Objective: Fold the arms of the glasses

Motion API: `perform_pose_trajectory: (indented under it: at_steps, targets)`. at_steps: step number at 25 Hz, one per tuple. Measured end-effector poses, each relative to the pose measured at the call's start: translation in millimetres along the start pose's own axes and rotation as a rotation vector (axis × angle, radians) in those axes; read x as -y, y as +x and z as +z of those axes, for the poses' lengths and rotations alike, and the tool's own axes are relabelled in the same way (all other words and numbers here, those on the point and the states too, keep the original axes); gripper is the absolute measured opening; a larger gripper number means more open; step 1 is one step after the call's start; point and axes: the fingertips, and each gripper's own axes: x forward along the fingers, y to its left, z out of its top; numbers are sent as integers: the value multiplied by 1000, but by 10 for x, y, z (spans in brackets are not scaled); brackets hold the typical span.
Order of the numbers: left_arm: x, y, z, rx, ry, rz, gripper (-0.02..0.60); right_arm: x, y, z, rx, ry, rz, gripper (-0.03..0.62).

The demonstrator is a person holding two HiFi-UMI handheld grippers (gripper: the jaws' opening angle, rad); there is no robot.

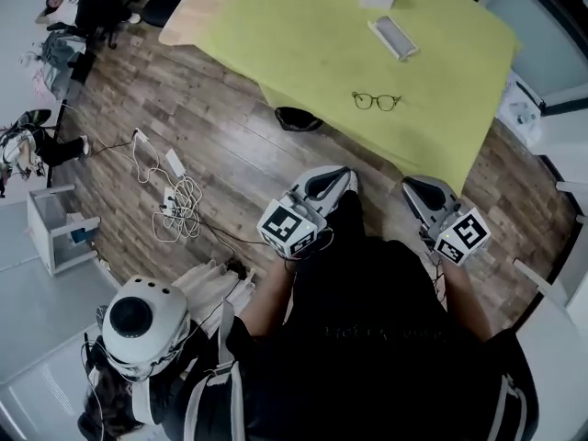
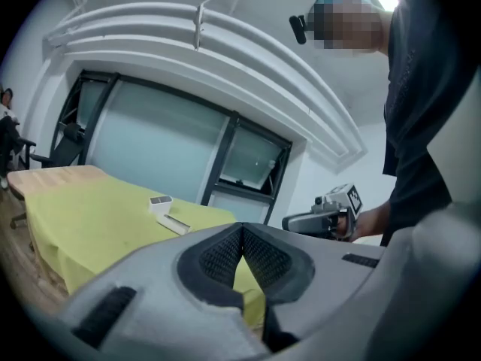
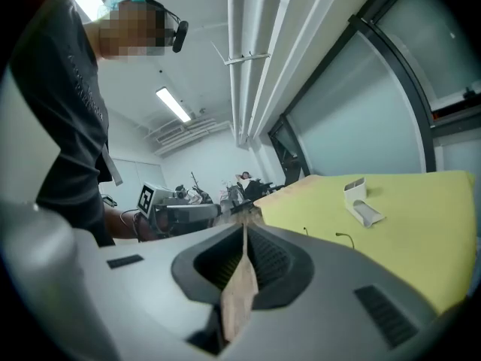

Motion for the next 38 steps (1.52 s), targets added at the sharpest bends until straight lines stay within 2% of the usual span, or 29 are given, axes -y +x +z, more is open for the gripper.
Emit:
perform_pose_trajectory:
  at_steps: [2, 9, 18, 24, 30, 38]
  targets:
    - [-158, 52, 3, -31, 4, -24, 17, 85, 162, 62, -18, -2, -9, 35]
    - [-617, 236, 75, -41, -33, -74, 18, 422, 512, 204, -39, 15, -60, 35]
    - [-794, 430, 62, -68, -55, -63, 17, 709, 497, 259, -44, 37, -102, 35]
    - [-900, 614, 90, -84, -41, -19, 17, 1030, 546, 273, -45, 17, -102, 35]
    - [-1042, 802, 172, -93, 0, 51, 18, 1272, 644, 200, -114, -44, -39, 35]
    - [-1162, 1099, 124, -114, -3, 123, 18, 1676, 682, 110, -176, -68, 39, 35]
